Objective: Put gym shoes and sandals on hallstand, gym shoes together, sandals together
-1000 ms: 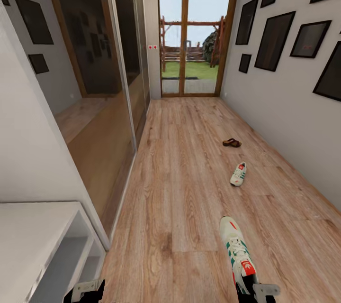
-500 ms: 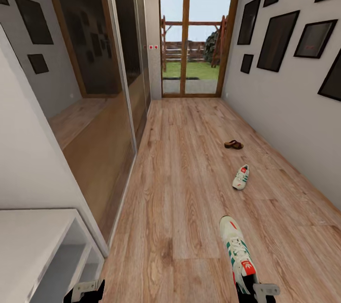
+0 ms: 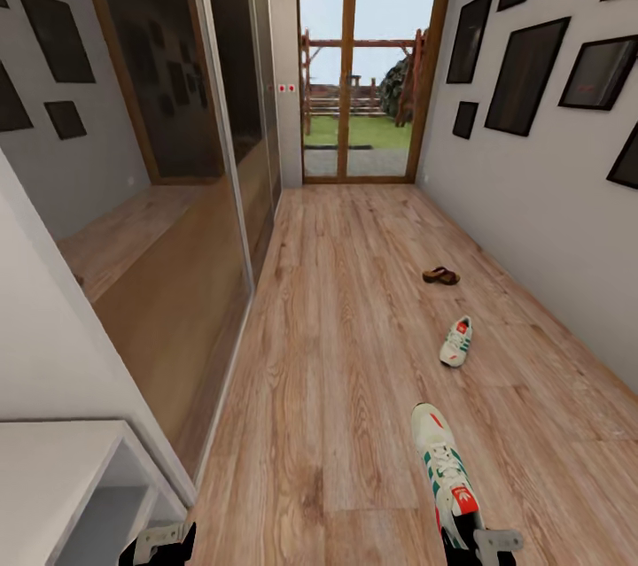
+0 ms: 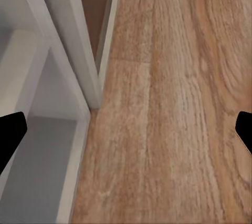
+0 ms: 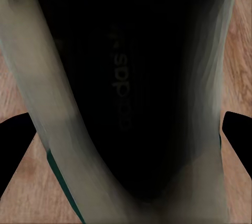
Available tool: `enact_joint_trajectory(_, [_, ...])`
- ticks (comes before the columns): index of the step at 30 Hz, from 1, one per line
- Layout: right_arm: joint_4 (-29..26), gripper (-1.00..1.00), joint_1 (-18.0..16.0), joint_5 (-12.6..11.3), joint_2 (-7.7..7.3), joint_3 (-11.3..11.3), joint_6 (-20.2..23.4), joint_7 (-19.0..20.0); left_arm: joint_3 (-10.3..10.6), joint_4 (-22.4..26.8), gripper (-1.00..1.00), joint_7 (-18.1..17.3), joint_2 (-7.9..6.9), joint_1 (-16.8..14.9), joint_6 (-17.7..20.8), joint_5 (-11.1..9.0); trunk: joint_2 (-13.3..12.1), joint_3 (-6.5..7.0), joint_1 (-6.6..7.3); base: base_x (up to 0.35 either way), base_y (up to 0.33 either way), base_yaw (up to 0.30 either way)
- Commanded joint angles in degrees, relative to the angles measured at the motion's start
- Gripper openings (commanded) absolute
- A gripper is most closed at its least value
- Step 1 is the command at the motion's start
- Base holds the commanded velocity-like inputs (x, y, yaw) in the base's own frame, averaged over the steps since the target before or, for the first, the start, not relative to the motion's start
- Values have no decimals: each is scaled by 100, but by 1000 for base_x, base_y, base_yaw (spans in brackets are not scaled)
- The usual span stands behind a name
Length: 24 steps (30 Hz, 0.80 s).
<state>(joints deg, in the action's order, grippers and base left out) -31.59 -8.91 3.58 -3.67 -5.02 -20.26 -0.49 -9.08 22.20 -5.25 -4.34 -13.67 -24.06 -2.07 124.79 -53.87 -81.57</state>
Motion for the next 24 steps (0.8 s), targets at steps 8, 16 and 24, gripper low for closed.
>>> enact_joint_trajectory(8, [4, -100, 0, 39, -1, -17, -16, -3, -34, -5, 100, -55, 3, -4, -11, -22, 2, -5, -1, 65, 0, 0])
enact_joint_trajectory(16, [3, -100, -4, 37, -2, -17, -18, -3, -35, -5, 100, -55, 3, -4, -11, -22, 2, -5, -1, 201, 0, 0])
enact_joint_trajectory(24, [0, -100, -3, 37, -2, -17, -18, -3, -35, -5, 100, -55, 3, -4, -11, -22, 2, -5, -1, 311, 0, 0])
